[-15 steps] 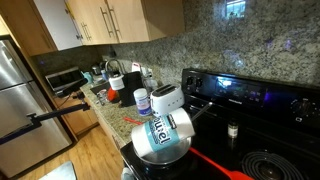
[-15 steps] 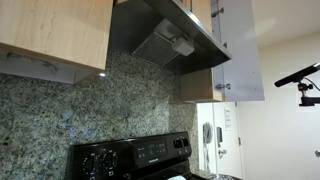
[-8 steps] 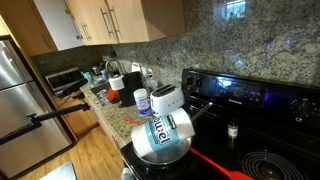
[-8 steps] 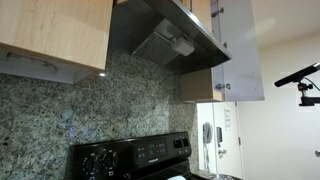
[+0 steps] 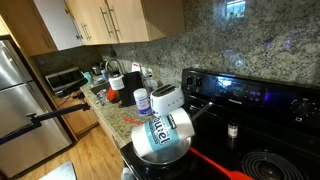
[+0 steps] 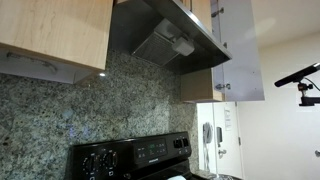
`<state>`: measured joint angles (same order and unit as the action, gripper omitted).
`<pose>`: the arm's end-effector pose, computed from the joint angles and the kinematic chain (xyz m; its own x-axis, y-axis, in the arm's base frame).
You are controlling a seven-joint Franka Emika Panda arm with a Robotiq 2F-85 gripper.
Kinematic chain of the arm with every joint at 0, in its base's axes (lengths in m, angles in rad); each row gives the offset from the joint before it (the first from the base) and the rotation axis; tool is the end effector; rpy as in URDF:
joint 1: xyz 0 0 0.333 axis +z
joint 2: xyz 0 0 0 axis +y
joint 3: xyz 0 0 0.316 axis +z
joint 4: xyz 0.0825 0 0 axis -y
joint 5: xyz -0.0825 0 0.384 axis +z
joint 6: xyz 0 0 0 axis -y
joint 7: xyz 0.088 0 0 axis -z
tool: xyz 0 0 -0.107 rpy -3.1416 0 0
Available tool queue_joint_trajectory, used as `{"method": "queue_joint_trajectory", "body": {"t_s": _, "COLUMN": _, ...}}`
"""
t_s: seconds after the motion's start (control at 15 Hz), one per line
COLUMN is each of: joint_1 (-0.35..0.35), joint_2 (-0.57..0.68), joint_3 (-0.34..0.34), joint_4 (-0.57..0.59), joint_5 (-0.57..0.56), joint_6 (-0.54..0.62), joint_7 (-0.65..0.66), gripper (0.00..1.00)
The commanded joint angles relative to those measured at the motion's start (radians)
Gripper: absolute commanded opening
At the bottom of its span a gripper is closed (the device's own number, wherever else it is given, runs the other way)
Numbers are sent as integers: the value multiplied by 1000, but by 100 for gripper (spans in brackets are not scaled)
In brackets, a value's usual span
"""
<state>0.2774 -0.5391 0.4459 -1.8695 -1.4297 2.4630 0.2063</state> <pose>0.2599 0.3471 0.8205 -0.0695 0.9651 0.2526 -0.1896 -0.2614 0.9464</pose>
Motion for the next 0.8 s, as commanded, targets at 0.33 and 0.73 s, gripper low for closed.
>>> {"method": "queue_joint_trajectory", "body": {"t_s": 0.33, "joint_1": -11, "joint_2": -25, "joint_3": -86, "joint_4": 33, "joint_5": 5, "joint_6": -20, "joint_7": 1, "gripper": 100}}
{"method": "queue_joint_trajectory", "body": {"t_s": 0.73, "joint_1": -27, "joint_2": -92, "joint_3": -173, "joint_4": 1, "joint_5": 13, "joint_6": -6, "joint_7": 10, "gripper": 100}}
